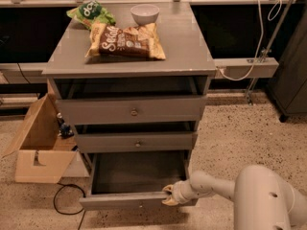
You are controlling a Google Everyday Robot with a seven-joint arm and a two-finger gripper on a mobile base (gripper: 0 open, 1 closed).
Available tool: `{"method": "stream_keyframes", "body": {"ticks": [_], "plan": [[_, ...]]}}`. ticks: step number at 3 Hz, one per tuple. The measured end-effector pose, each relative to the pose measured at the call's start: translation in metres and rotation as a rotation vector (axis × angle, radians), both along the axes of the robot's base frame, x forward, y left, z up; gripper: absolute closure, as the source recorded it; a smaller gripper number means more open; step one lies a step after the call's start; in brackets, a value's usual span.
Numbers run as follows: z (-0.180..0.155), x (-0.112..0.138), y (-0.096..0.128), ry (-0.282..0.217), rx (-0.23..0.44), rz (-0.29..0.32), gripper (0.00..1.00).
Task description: Open bottom drawer
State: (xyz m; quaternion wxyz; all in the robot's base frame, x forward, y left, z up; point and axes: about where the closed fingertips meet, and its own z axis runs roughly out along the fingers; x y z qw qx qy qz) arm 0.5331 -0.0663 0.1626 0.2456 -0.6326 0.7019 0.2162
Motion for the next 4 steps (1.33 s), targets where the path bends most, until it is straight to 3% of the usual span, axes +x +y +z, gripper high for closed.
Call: {"method": "stream_keyframes", "body": {"ticks": [1, 2, 4], "plan": [[0.002, -0.0016, 0.0075, 0.008, 0.022, 0.004, 1.0], [0.0022, -0.0017, 0.0074, 0.008, 0.022, 0.004, 0.84], [0.0023, -0.0004, 0.0061, 0.008, 0.022, 0.004, 0.37]]}}
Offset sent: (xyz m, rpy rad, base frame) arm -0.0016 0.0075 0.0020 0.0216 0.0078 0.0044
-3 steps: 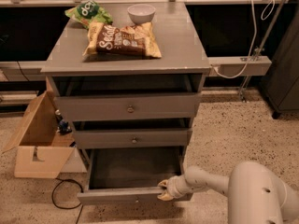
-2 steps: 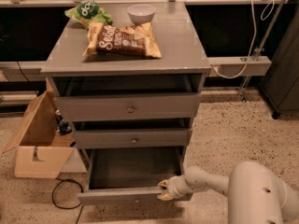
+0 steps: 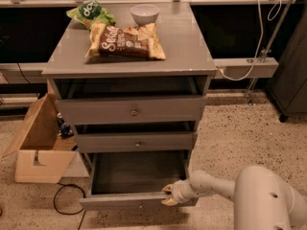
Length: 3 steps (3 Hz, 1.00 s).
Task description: Open bottom drawer
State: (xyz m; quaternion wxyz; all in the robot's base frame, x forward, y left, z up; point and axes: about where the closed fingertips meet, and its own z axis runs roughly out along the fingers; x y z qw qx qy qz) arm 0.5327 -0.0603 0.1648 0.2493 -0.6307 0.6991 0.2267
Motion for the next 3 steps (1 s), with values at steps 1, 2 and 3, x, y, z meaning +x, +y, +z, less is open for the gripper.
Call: {"method": "stream_keyframes", "body": {"ticks": [1, 2, 3], "plan": [[0.009, 0.002, -0.002, -0.018, 0.009, 0.002, 0.14], [0.035, -0.004, -0.014, -0.062, 0.018, -0.002, 0.0], [0.095, -0.014, -0.04, -0.168, 0.034, -0.002, 0.0]]}}
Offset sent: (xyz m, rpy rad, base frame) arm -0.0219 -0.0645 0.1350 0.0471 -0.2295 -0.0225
